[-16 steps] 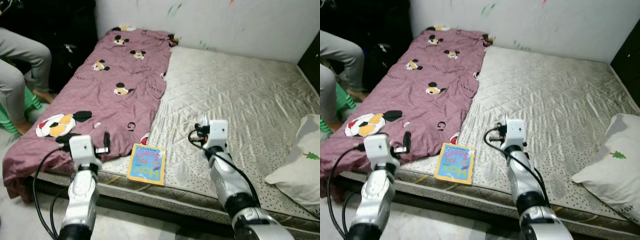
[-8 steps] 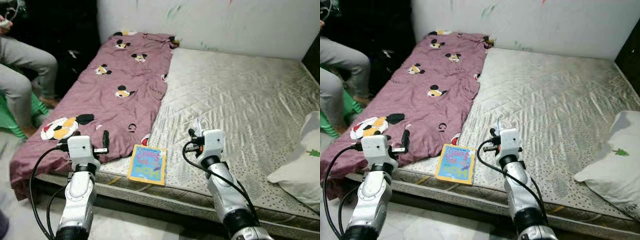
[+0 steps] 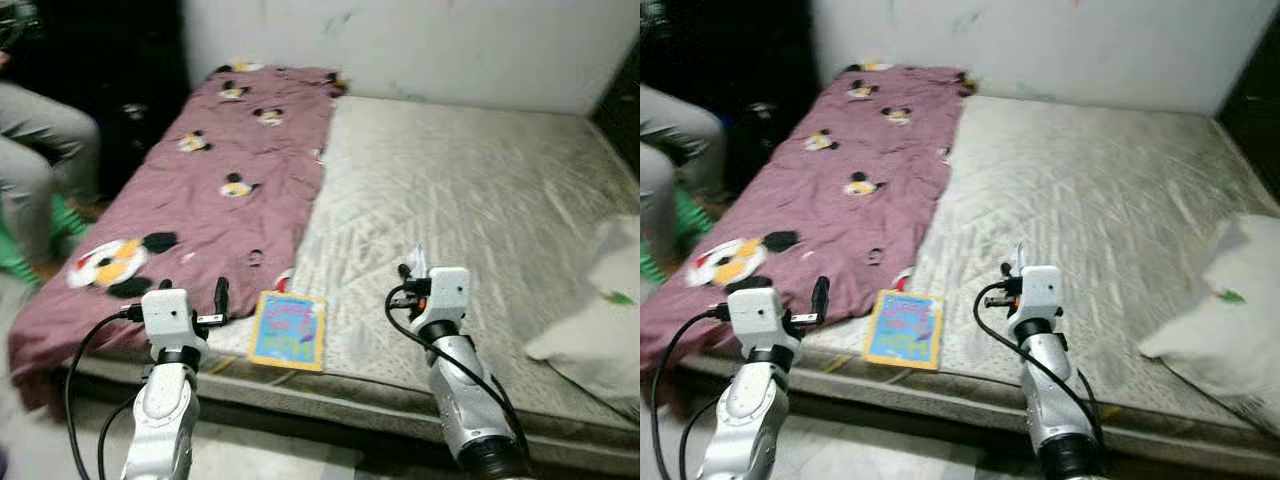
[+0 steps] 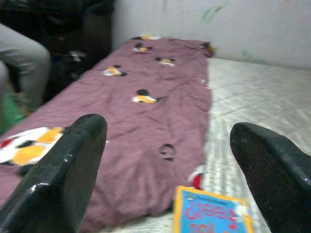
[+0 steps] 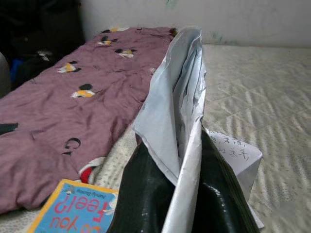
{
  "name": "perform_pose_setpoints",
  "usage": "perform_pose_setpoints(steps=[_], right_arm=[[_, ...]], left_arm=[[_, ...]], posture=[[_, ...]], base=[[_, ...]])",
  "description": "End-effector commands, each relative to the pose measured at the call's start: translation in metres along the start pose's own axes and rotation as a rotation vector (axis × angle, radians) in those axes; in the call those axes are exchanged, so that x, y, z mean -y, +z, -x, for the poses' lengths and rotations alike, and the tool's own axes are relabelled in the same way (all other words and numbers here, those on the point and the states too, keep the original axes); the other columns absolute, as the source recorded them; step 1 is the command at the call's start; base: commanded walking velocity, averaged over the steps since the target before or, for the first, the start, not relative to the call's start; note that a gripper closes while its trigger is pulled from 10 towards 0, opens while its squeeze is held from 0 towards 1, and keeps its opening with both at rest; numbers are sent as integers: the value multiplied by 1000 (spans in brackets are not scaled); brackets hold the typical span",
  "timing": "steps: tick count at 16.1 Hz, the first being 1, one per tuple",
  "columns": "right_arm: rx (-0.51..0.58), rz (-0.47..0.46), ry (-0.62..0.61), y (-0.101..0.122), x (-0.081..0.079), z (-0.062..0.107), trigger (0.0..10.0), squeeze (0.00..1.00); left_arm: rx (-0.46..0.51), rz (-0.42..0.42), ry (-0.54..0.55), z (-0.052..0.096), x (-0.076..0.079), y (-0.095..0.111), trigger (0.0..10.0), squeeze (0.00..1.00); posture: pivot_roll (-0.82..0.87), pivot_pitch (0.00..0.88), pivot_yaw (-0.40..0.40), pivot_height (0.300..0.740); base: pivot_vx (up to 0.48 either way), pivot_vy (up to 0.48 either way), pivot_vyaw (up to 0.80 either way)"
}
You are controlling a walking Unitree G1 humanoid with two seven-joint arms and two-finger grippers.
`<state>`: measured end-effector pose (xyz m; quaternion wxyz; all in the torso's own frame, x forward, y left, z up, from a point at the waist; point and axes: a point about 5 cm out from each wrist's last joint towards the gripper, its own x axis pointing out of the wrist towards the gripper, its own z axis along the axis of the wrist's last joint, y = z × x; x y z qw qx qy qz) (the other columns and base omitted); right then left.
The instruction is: Clean up the room
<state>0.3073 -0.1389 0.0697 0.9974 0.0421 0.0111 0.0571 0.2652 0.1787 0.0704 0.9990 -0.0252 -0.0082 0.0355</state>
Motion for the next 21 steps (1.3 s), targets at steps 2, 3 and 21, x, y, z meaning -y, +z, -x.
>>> perform_pose_setpoints(steps=[2,3,21], right_arm=[[-17,-33,-25,-1,-4,7,10000,0],[-23,-46,-28,-1,-5,10,10000,0],[-60,-11,-3,11,3,3,10000,0]], left_arm=[[4,3,-28,4,-4,8,10000,0],[-6,4,-24,6,-7,7,10000,0],[-38,122,-107,-6,15,15,10000,0]], posture=[[21,0,0,740],[13,14,-4,740],[-38,69,-46,740]], base=[[0,0,-800],[0,0,-800],[0,240,-213]])
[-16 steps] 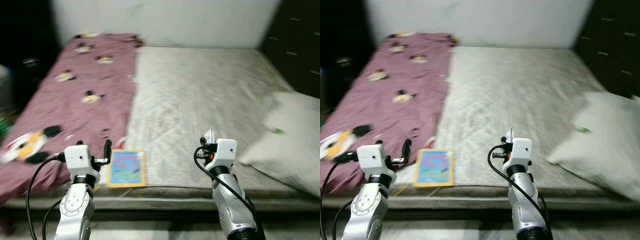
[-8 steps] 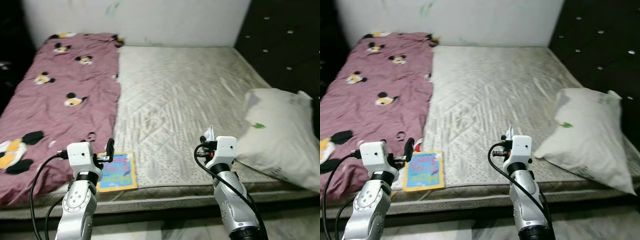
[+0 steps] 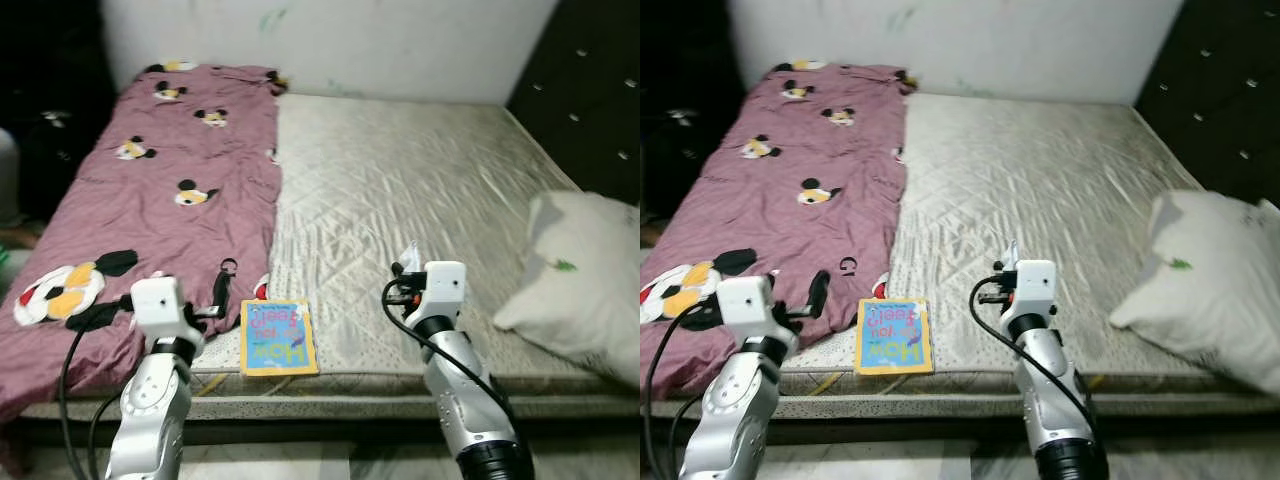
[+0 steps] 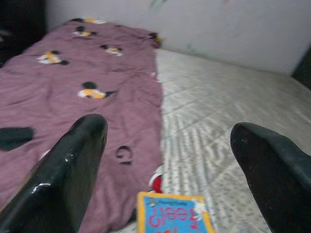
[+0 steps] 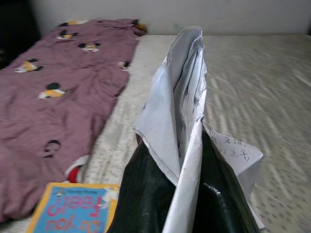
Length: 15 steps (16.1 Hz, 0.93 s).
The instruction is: Clean up the room
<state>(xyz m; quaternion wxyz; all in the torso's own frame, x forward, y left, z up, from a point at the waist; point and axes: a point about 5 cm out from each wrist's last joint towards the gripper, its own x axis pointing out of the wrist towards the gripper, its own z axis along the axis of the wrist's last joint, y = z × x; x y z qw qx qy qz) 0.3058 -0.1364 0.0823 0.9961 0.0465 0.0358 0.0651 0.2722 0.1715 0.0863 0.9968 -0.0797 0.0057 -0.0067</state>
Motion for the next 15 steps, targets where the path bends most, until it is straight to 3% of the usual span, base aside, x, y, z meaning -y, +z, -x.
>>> perform_pose_setpoints(steps=[1,5,10,15], right_arm=[[-10,7,-14,-1,7,1,10000,0],[-15,13,-11,0,8,-2,10000,0],[-17,12,-8,2,9,-4,10000,0],[-19,-3,-4,4,7,-6,10000,0]], left_arm=[[-4,13,-24,-1,7,-1,10000,0],[8,19,-23,-3,8,1,10000,0],[42,77,-71,-3,14,6,10000,0],[37,109,-106,-5,16,7,10000,0]], posture=[[-40,68,-50,740],[-39,67,-61,740],[-48,94,-66,740],[-50,128,-57,740]], base=[[0,480,0],[0,467,0],[0,0,0],[322,0,0]])
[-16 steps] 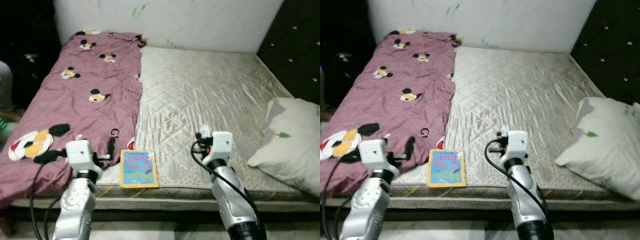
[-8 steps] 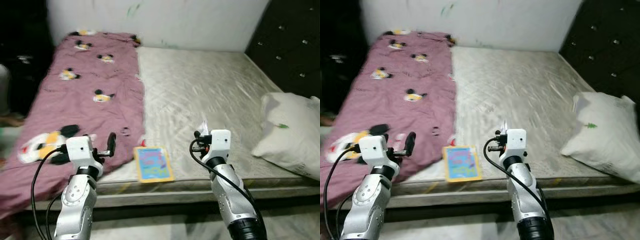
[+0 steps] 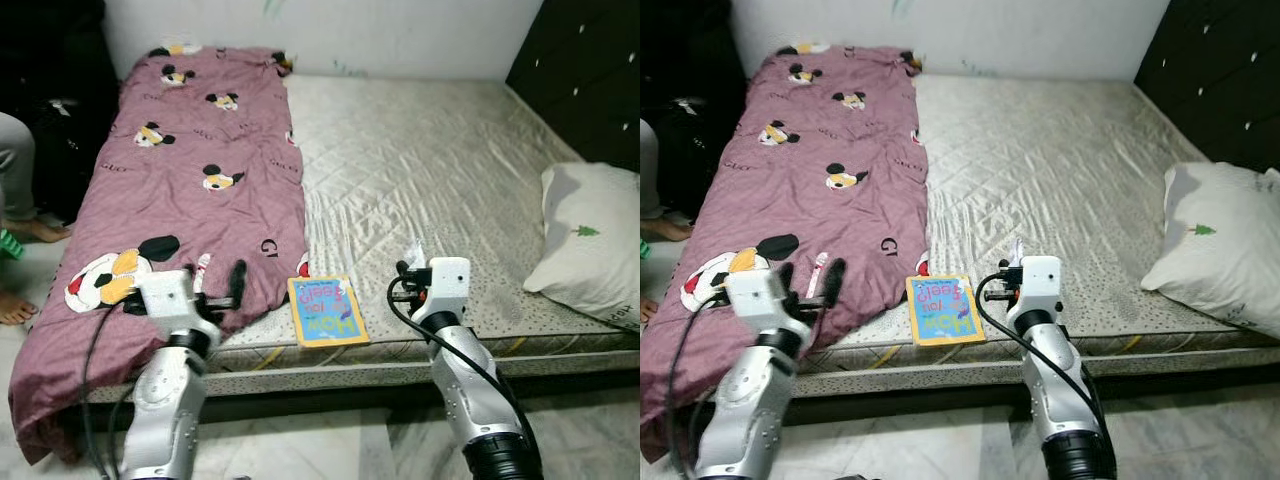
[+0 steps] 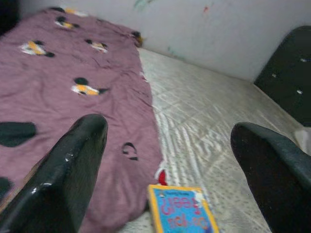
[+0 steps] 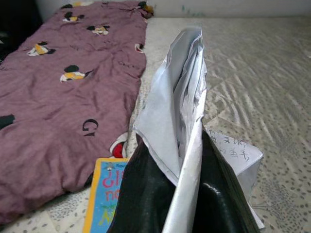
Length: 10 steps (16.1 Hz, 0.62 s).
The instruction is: Clean up the room
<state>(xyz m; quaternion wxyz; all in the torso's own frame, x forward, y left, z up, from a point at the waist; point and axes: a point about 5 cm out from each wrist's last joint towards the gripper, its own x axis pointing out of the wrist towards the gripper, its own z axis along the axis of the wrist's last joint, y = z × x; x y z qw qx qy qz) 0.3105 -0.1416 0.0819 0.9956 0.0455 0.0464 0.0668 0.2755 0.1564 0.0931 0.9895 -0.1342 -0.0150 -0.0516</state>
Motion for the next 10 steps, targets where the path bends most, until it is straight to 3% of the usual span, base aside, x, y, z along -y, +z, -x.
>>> perform_pose_setpoints(steps=[1,9,10], right_arm=[[2,-5,-6,3,1,-2,10000,0],[4,-17,-1,5,-1,-3,10000,0],[3,-18,0,5,-1,-4,10000,0]], left_arm=[[1,3,-15,-2,0,3,10000,0],[-16,-8,-34,-2,1,3,10000,0],[-30,-17,-15,-3,-1,2,10000,0]], posture=[[-50,128,-57,740],[-42,136,-54,740],[-39,137,-54,740]], base=[[341,0,0],[367,0,0],[0,0,0]])
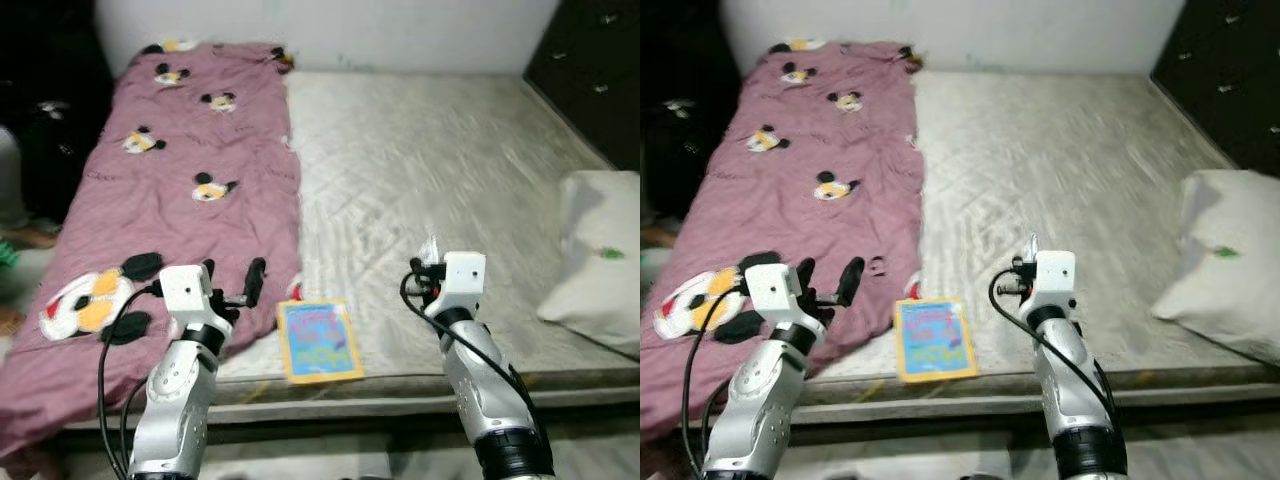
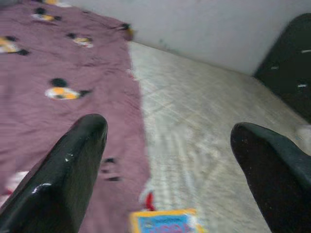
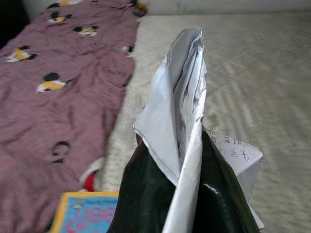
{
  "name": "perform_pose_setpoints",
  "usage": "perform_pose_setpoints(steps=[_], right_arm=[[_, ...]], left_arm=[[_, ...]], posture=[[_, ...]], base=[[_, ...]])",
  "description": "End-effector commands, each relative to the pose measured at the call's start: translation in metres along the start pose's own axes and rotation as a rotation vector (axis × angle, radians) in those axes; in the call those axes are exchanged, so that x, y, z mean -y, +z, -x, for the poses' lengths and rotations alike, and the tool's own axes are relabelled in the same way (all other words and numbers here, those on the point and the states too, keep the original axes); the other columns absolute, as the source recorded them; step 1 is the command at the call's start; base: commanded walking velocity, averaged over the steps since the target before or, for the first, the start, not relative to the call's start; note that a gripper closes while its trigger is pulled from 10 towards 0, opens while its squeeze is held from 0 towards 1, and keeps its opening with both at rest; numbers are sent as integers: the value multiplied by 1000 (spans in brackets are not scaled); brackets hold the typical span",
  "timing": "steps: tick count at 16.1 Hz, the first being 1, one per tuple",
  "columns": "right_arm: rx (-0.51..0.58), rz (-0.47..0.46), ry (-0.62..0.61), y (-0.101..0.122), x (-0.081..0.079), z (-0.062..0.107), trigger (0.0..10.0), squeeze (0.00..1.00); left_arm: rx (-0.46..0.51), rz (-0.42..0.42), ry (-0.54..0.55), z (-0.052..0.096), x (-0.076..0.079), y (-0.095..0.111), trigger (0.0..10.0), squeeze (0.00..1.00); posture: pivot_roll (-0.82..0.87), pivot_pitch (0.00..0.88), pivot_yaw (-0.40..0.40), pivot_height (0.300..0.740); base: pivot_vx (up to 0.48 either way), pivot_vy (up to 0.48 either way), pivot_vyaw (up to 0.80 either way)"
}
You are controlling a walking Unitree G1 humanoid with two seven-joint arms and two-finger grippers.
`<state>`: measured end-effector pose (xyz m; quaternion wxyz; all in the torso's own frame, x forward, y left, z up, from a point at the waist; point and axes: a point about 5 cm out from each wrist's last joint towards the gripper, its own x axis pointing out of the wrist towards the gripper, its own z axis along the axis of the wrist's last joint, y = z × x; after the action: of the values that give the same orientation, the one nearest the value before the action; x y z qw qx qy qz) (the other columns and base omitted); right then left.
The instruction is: Clean up the room
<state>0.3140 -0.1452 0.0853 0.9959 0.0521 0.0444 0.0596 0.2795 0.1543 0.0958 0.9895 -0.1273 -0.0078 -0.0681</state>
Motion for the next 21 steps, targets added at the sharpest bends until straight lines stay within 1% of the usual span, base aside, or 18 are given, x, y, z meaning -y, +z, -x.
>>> perform_pose_setpoints(steps=[1,4,8,21], right_arm=[[-3,-7,13,1,-4,-1,10000,0],[-2,-6,18,1,-5,-1,10000,0],[-7,-8,13,0,-4,-2,10000,0],[-24,-6,35,-1,-5,-3,10000,0]], left_arm=[[-29,-11,39,0,-6,-2,10000,0],[-37,5,34,-1,-6,-4,10000,0],[-43,15,38,-2,-5,-5,10000,0],[-44,9,48,-3,-6,-5,10000,0]], posture=[[-38,137,-54,740],[-38,138,-54,740],[-40,136,-58,740],[-36,124,-63,740]], base=[[0,0,0],[0,0,0],[0,480,0],[0,480,0]])
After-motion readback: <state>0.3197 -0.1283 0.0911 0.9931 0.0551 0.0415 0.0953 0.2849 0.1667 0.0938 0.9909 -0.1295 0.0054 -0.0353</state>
